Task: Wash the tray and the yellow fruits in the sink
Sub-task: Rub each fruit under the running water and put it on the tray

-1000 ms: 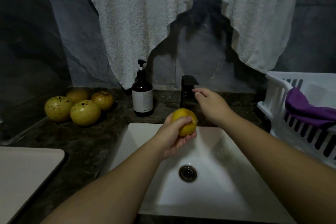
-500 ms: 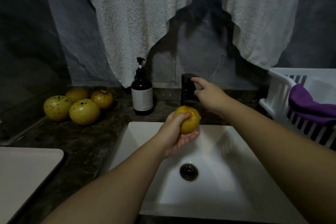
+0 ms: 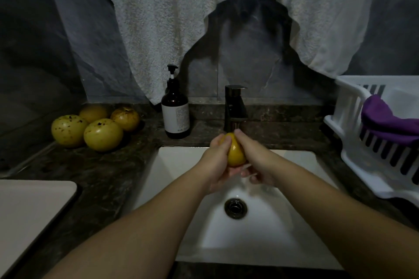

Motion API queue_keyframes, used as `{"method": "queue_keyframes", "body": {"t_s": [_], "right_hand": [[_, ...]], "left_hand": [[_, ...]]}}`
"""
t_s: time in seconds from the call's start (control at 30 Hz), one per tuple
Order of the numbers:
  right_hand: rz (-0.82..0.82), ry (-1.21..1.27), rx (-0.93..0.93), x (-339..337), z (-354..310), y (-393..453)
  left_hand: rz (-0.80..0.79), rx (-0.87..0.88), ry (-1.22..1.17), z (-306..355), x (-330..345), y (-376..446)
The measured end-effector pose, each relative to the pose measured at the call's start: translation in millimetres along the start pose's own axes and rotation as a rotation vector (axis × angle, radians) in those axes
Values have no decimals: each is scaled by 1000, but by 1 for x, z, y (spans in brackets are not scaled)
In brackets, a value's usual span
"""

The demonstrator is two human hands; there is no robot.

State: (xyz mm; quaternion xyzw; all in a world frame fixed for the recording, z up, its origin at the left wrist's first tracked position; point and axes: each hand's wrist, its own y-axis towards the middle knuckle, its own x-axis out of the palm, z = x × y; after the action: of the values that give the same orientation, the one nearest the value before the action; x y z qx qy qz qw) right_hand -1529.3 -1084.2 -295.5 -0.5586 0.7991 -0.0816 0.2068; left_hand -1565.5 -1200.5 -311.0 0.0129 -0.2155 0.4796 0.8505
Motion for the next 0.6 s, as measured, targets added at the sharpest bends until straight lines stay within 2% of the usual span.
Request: {"method": "queue_keyframes", "body": {"t_s": [0.07, 0.13, 0.3, 0.47, 0.53, 0.6], "right_hand": [[-49, 114, 9, 2, 7, 3], [-48, 120, -49, 2, 12, 8], [-92, 13, -298, -4, 22, 11], [-59, 175, -48, 4, 21, 11], [0, 82, -113, 2, 21, 12], [41, -31, -264, -2, 24, 11]], "left_hand": [[-6, 15, 147, -6, -1, 3], [10, -8, 218, -8, -3, 4], [24, -39, 200, -5, -7, 5], [18, 26, 320, -10, 0, 4], [38, -6, 313, -10, 3, 4], [55, -59, 291, -6, 3, 1]]}}
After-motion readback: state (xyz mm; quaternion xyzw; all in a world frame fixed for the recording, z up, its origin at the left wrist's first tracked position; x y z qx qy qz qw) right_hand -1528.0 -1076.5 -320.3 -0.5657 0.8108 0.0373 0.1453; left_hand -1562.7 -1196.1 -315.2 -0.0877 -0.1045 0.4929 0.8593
